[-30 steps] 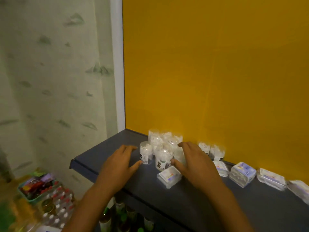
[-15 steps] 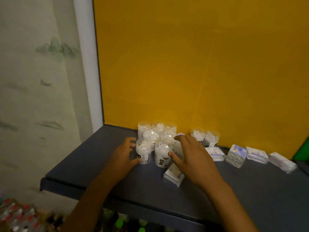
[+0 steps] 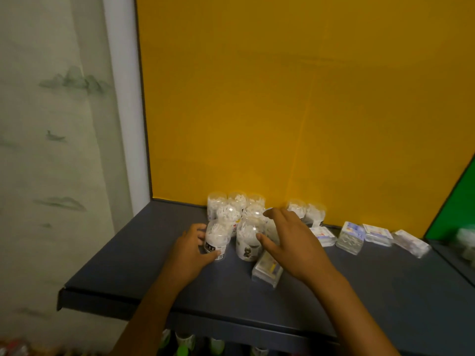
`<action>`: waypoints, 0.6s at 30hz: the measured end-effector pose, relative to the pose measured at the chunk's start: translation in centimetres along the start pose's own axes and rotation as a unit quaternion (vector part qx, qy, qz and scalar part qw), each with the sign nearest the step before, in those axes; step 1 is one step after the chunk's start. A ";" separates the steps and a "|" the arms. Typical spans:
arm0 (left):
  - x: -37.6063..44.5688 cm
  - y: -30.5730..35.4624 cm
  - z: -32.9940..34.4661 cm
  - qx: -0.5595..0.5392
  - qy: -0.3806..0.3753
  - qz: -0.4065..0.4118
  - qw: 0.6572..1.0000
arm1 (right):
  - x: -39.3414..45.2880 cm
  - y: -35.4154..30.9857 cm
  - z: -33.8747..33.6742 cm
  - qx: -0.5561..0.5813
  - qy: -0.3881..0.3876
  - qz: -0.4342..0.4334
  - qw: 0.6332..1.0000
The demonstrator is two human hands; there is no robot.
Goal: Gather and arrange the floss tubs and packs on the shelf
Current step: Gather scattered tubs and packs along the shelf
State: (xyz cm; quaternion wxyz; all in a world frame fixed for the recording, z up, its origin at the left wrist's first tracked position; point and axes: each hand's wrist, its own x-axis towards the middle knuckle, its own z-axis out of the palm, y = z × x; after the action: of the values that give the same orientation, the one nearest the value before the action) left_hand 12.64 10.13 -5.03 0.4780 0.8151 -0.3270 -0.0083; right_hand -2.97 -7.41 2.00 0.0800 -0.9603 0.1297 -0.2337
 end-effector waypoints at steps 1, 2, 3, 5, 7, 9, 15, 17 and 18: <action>-0.2 -0.1 -0.3 0.002 0.016 0.002 1.000 | 0.2 -0.1 -0.1 -0.001 0.001 -0.002 1.000; -0.3 -0.1 -0.7 0.002 0.034 0.000 0.999 | 0.5 -0.2 -0.1 -0.005 0.002 -0.004 1.000; -0.5 -0.1 -1.2 -0.003 0.051 -0.006 0.999 | 0.7 -0.3 -0.2 -0.009 0.003 -0.008 1.000; -0.9 0.1 -2.2 -0.035 0.080 -0.022 0.996 | 1.2 -0.5 0.0 -0.021 0.001 -0.010 1.000; -1.4 0.3 -3.1 -0.089 0.103 -0.027 0.990 | 1.6 -0.6 0.3 -0.053 -0.006 -0.010 0.999; -2.1 0.6 -4.0 -0.145 0.116 -0.038 0.982 | 2.0 -0.8 0.8 -0.088 -0.016 -0.007 0.996; -4.2 1.4 -5.9 -0.239 0.148 -0.058 0.958 | 3.0 -1.4 2.4 -0.170 -0.045 -0.006 0.984; -4.9 1.3 -6.2 -0.254 0.165 -0.066 0.951 | 3.2 -1.8 2.8 -0.193 -0.045 -0.003 0.980; -5.2 1.1 -6.3 -0.258 0.176 -0.069 0.948 | 3.3 -1.9 3.1 -0.201 -0.043 -0.003 0.979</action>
State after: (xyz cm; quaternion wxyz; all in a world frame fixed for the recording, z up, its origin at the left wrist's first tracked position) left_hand 10.02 17.48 -2.28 0.7199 0.6734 -0.1672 0.0179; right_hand 1.69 -6.20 1.09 -0.1094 -0.9664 0.1676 -0.1615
